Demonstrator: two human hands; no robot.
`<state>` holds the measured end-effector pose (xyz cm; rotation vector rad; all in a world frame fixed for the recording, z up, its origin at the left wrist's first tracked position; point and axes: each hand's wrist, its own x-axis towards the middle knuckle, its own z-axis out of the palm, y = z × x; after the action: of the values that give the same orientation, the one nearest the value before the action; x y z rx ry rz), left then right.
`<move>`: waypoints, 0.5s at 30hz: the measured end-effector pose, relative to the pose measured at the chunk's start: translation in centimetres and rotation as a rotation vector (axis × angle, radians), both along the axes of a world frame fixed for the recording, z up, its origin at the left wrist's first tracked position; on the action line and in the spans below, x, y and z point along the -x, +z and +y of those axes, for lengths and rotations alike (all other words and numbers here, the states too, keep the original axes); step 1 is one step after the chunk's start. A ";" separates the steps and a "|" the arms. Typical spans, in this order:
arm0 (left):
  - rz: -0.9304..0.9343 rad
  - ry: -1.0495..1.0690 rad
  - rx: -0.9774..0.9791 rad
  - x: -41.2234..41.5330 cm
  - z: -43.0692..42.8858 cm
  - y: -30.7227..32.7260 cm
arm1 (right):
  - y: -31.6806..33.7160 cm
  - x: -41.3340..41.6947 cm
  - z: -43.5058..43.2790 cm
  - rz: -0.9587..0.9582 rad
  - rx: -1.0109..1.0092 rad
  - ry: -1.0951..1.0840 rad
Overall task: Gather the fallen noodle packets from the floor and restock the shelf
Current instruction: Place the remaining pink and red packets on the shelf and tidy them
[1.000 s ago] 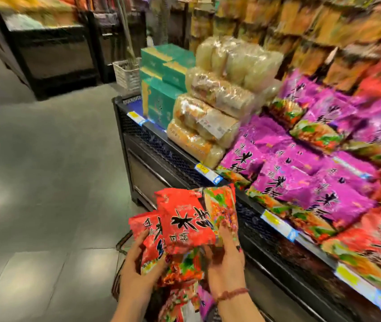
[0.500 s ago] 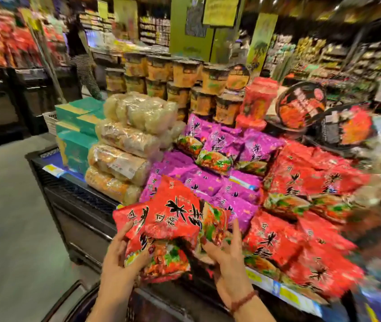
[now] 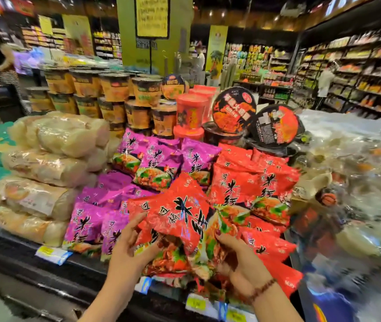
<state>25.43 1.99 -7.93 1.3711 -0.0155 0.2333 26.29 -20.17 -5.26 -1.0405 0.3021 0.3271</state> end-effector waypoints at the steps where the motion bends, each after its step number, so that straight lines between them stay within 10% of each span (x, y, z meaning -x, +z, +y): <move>1: 0.002 -0.009 -0.018 -0.6 -1.1 0.0 | 0.2 0.0 -0.9 0.007 -0.040 -0.006; 15: 0.057 0.041 -0.049 -3.7 -7.2 -1.3 | -1.3 -5.6 -14.7 -0.073 -0.123 -0.750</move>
<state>29.18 -5.20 -9.22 1.4278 0.0544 0.2290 31.93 -34.84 -6.53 -0.7518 0.5715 -0.3630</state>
